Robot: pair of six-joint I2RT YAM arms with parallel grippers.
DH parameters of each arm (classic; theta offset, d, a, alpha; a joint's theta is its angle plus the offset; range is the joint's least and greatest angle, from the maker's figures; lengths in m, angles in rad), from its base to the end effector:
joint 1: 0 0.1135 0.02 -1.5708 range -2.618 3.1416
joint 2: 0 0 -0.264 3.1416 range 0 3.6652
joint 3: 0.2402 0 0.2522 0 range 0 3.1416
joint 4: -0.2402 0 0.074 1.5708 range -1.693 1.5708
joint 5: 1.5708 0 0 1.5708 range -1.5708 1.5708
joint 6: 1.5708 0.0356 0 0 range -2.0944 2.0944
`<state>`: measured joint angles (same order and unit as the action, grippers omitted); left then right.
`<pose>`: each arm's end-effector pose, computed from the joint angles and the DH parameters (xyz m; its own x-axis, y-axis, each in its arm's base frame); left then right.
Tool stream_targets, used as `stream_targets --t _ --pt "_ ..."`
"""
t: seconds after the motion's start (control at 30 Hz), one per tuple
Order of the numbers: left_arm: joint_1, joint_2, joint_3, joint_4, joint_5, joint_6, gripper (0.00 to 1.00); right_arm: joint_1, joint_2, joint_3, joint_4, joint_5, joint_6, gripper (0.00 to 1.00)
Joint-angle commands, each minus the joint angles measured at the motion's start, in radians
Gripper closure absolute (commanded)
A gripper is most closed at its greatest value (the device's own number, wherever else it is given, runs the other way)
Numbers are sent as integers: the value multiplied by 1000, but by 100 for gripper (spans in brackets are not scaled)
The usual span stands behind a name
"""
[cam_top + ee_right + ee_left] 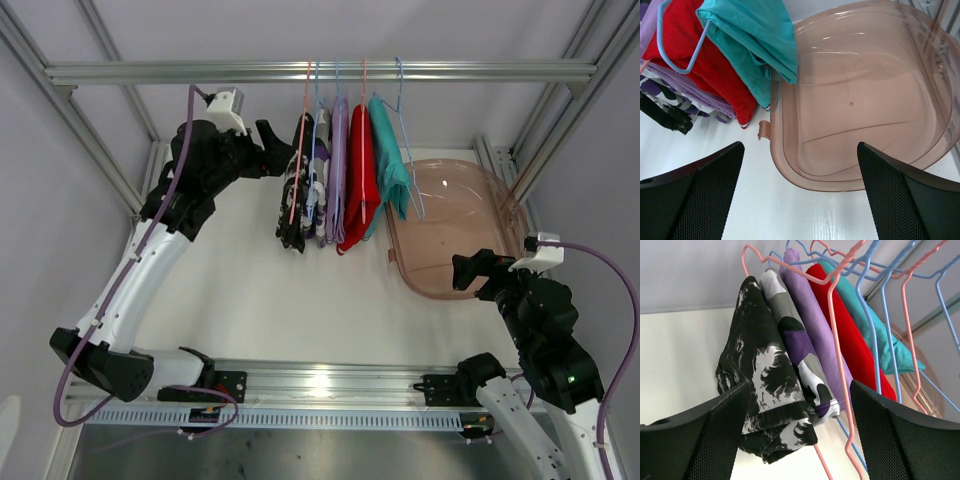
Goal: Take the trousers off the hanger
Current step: Pick up the hanger from the clothesline.
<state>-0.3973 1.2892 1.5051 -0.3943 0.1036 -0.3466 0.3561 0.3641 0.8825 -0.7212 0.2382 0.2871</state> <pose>0.2574 -0.1120 0.4588 -0.3165 -0.2336 -0.9194 0.3947 0.8489 -0.3516 0.0617 0.0140 0.3591 -0.2156 0.2134 -0.9529 -0.0637 0.9707 0.2318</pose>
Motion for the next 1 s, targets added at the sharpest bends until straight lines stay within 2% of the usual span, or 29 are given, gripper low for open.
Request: stream_targets --t 0.0,0.83,0.9,0.93,0.97 --pt "-18 10 56 15 -21 29 16 7 -7 1 36 4 -12 1" --pt "-63 220 194 -70 -94 55 17 47 -42 -13 42 42 -12 1" --pt "-64 232 216 -86 -99 51 22 55 -45 -13 42 49 -14 0" --pt "-66 236 219 -84 -100 54 31 57 -45 -13 40 52 -14 1" --pt "-66 236 222 -80 -93 57 57 60 -47 -14 42 55 -16 1"
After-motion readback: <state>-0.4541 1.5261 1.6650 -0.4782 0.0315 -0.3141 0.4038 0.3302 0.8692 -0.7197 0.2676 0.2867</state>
